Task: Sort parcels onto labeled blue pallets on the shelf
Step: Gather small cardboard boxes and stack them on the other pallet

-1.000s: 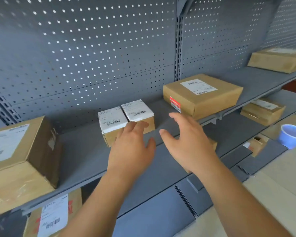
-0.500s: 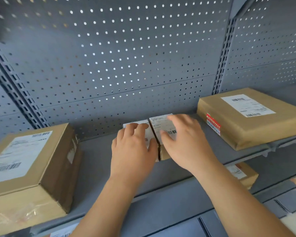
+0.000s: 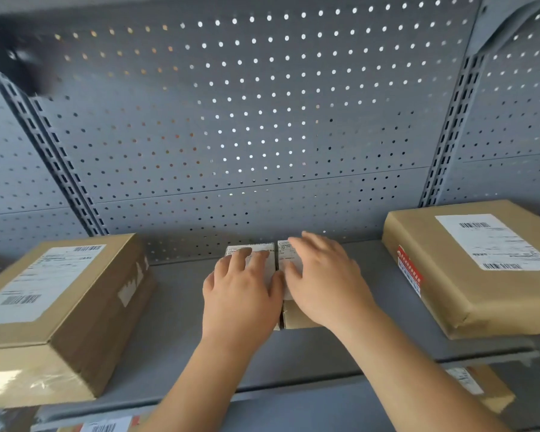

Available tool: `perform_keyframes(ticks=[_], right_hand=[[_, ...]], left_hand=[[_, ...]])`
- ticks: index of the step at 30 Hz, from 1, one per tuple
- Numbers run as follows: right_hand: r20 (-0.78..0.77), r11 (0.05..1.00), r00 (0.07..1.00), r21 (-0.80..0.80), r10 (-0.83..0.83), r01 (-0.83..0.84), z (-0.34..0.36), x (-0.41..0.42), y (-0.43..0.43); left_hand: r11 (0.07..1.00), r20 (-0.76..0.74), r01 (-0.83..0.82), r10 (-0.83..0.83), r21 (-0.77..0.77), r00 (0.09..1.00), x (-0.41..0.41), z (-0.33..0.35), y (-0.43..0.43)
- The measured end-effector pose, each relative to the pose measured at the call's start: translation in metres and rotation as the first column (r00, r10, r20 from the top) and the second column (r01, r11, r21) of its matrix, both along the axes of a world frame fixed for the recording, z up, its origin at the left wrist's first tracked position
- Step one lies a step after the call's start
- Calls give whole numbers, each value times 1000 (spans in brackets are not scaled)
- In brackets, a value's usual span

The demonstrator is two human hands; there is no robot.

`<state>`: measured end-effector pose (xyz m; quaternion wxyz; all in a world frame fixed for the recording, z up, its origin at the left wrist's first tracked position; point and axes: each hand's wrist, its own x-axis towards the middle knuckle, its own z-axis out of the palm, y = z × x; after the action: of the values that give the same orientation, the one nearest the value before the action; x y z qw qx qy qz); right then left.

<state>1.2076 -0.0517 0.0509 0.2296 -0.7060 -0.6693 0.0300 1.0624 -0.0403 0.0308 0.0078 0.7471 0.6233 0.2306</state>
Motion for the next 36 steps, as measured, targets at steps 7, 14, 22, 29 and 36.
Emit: perform_keyframes(ticks=[7,14,22,29,36], right_hand=[[-12,997,998,-41,60,-61,-12,12,7],[5,988,996,-131,85,-84,-10,18,8],[3,983,994,-155,105,-103,-7,23,-6],[22,985,991,-118,130,-127,-9,34,-24],[-10,988,988,-7,157,-157,-10,41,-40]], left_hand=[[999,1,-43,43,-9,999,3,-2,4],[998,-102,-52,48,-33,994,6,-2,2],[996,-125,-65,57,-61,991,8,-5,-8],[990,-122,-120,110,-79,986,10,-7,-25],[980,-24,-198,199,29,980,3,-3,-60]])
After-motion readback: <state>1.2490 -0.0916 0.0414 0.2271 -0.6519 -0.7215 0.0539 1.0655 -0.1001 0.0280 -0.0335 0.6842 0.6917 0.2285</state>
